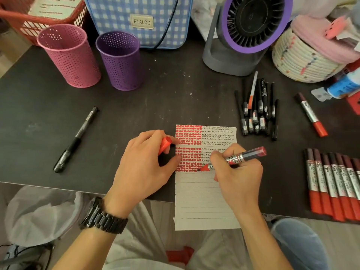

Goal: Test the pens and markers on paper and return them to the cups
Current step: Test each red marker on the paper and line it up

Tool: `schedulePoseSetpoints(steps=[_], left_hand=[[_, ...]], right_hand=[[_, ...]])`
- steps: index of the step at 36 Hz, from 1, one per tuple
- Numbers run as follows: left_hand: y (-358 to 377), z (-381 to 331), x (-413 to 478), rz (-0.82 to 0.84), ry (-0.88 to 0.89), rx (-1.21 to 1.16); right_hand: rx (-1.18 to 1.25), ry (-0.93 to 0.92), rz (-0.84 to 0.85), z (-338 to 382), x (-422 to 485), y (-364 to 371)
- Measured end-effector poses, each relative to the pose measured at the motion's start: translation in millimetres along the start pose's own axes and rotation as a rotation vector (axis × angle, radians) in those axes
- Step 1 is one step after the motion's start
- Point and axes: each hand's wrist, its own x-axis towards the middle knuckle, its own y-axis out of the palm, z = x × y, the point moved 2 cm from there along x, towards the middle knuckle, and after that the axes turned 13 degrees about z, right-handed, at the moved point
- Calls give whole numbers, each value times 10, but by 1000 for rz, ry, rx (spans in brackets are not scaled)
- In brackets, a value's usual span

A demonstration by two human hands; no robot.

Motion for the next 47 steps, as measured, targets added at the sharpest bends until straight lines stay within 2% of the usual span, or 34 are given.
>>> schedulePoseSetpoints(steps=[27, 47], left_hand=[[-46, -37, 8, 61, -46, -7], [-22, -26, -4, 31, -43, 5]], right_hand=[[46, -65, 28, -52, 6, -5], [6, -17, 12, -45, 4, -14]])
